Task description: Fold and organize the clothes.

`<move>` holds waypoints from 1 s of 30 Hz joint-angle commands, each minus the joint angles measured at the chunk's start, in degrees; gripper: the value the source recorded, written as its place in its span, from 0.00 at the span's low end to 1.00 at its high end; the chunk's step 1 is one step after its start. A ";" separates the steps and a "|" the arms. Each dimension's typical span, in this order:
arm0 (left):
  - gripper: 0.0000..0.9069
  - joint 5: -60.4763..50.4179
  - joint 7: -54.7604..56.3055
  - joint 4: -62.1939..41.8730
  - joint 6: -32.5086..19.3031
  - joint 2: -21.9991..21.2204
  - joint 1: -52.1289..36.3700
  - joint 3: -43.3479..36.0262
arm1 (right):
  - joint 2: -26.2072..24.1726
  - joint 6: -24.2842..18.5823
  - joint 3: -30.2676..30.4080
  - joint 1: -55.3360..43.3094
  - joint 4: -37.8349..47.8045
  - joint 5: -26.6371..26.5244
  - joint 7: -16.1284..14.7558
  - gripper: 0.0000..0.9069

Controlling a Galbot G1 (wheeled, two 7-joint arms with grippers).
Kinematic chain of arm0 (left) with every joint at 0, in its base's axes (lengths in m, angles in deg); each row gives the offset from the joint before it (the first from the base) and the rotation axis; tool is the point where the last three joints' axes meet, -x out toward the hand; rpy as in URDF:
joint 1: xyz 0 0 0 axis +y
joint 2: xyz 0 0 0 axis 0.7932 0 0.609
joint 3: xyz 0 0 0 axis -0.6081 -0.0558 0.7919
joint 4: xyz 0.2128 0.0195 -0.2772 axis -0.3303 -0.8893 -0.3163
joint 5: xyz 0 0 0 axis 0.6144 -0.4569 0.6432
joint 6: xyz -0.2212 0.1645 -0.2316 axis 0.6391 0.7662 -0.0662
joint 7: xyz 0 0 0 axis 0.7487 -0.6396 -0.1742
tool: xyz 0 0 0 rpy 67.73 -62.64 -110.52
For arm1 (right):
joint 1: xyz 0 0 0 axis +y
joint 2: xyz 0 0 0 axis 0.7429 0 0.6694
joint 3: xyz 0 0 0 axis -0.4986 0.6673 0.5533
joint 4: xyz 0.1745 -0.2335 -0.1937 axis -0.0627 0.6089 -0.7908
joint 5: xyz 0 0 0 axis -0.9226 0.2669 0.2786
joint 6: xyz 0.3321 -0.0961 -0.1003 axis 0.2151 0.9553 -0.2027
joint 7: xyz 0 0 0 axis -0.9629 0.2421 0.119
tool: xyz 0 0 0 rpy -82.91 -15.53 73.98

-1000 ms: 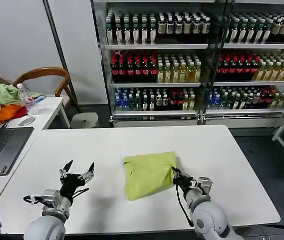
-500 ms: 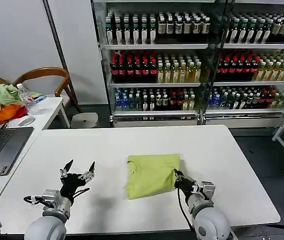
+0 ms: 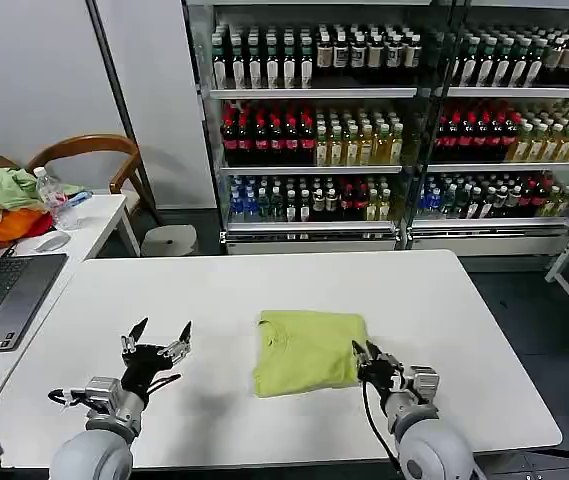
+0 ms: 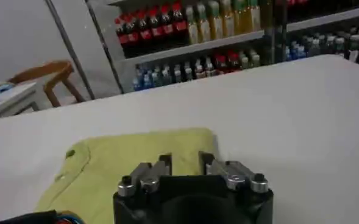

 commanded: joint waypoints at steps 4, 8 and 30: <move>1.00 0.28 -0.01 0.29 0.10 0.18 0.07 0.01 | -2.70 3.53 -7.26 0.50 -5.83 1.55 -3.67 1.00; 1.00 0.25 -0.01 0.66 0.03 0.01 0.47 0.19 | -2.70 -0.26 -5.88 0.03 -6.66 12.51 -8.65 1.00; 1.00 -2.63 -4.87 -4.20 -14.59 3.34 -5.52 0.76 | -1.83 -18.50 -9.08 -8.93 8.22 29.86 -14.69 1.00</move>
